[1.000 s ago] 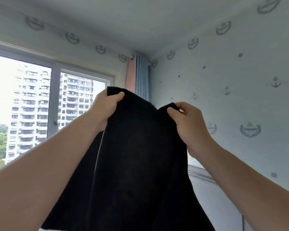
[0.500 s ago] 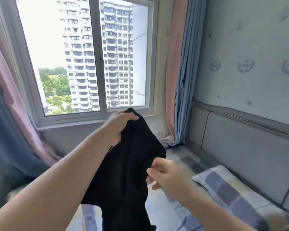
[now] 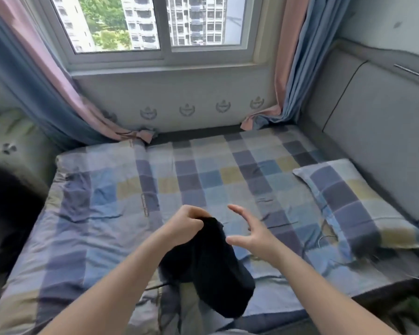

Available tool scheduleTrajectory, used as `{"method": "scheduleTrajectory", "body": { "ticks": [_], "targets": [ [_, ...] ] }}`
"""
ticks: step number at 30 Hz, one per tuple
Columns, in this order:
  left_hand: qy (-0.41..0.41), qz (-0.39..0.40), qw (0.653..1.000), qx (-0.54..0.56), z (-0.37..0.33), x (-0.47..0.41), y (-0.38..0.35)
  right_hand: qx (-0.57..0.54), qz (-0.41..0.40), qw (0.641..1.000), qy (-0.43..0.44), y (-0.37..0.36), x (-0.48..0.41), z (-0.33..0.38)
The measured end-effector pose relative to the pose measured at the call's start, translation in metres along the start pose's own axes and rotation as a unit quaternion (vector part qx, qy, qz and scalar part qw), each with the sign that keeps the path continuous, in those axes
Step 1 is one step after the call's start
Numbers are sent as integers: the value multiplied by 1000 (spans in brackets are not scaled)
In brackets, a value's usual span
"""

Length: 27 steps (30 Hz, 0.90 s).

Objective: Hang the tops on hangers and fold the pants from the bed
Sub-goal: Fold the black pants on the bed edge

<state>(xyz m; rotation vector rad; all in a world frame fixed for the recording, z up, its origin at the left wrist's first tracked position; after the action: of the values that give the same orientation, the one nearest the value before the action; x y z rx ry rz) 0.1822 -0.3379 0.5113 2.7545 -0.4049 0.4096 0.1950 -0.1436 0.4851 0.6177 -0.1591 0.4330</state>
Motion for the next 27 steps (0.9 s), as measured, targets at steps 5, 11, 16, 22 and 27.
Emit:
{"method": "scheduleTrajectory", "body": {
  "ticks": [5, 11, 16, 22, 27],
  "targets": [
    [-44, -27, 999, 17, -8, 6, -32, 18, 148, 989, 10, -14, 5, -24],
    [-85, -93, 988, 94, -27, -1, -39, 43, 168, 985, -1, -9, 10, -63],
    [-114, -163, 971, 131, -45, -7, -29, 181, 152, 970, -54, 12, 5, -123],
    [-101, -253, 955, 117, -31, -27, -23, 91, 82, 984, -131, 50, 7, -180],
    [-5, -241, 969, 42, 10, -48, -45, 93, -26, 984, -150, 87, -4, -192]
  ]
}}
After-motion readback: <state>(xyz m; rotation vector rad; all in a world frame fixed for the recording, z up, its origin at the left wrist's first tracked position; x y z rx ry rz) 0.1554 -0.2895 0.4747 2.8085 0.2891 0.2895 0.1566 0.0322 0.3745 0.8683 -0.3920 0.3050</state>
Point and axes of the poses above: each hand's wrist, its own x-axis away from the middle knuckle, its own y-axis out of the back of the hand, z = x × y, the point moved 5 cm from there along -x, towards the middle knuckle, and after that the axes turned 10 degrees about x, right-handed, at the moved point
